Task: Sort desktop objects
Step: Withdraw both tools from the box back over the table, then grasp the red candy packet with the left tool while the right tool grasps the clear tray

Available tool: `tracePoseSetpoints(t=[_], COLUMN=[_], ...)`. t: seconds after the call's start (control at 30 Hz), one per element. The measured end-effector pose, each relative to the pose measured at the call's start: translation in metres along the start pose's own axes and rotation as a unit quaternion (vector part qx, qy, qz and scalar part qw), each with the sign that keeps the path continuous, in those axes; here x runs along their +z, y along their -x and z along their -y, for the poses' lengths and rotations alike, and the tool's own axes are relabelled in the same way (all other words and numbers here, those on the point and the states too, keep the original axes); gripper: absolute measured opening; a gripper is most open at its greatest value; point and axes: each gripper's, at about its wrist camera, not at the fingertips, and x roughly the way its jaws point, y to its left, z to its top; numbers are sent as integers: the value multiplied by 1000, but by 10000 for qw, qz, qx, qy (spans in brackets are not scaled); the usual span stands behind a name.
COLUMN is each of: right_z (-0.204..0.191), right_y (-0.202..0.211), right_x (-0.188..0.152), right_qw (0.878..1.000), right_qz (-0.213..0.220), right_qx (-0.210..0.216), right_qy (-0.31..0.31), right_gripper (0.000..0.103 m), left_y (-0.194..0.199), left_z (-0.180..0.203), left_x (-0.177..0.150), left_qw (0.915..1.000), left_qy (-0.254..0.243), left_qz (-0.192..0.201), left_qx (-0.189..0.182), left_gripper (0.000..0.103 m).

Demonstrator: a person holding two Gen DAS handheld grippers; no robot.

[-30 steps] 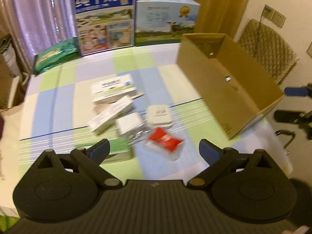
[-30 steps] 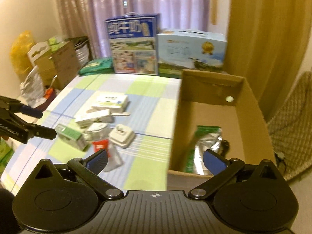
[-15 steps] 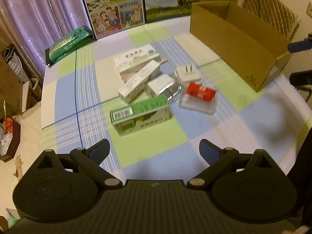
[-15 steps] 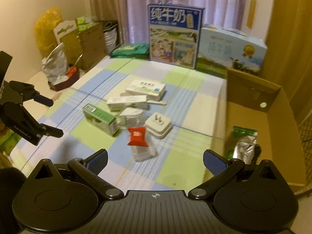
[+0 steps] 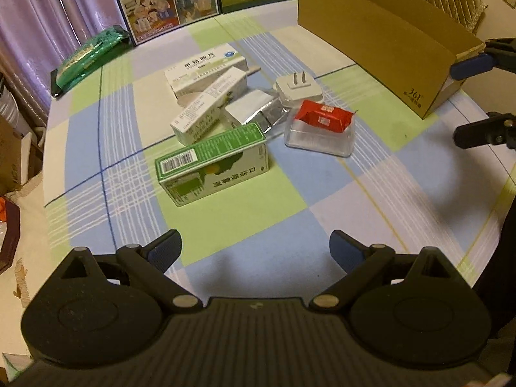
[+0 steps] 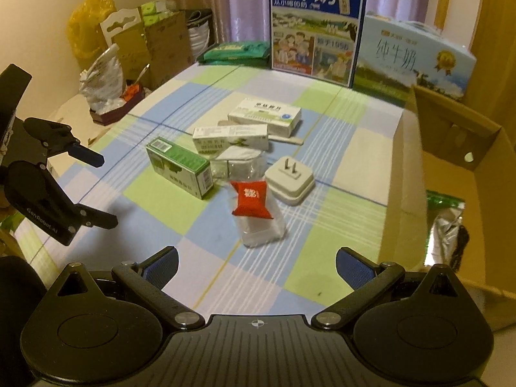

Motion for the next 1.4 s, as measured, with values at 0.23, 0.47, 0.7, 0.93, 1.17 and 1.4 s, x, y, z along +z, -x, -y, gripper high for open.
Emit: tracePoseSetpoints(t=[0.23, 0.47, 0.7, 0.93, 1.17, 1.4], right_z=[2, 9, 10, 21, 19, 20], right_y=[-35, -68, -90, -103, -117, -134], right_x=[0, 5, 3, 0, 4, 7], right_qw=[9998, 9994, 9935, 9916, 9864, 9826], right_qz=[-82, -125, -287, -237, -202, -214], right_qx=[154, 274, 402, 515, 720, 792], right_qy=[17, 165, 1021, 1165, 1465, 1666], right_gripper=[101, 101, 101, 99, 92, 85], left_y=[-21, -33, -40, -58, -75, -89], left_z=[1, 14, 42, 59, 71, 75], left_x=[1, 13, 26, 39, 52, 63], left_qw=[9999, 9962, 9576, 9068, 8609, 8383], left_qy=[-13, -871, -2865, -4182, -5049, -5411], left_qz=[-75, 28, 214, 416, 483, 479], left_qx=[-114, -80, -201, -314, -395, -459], left_gripper=[96, 96, 96, 93, 87, 81])
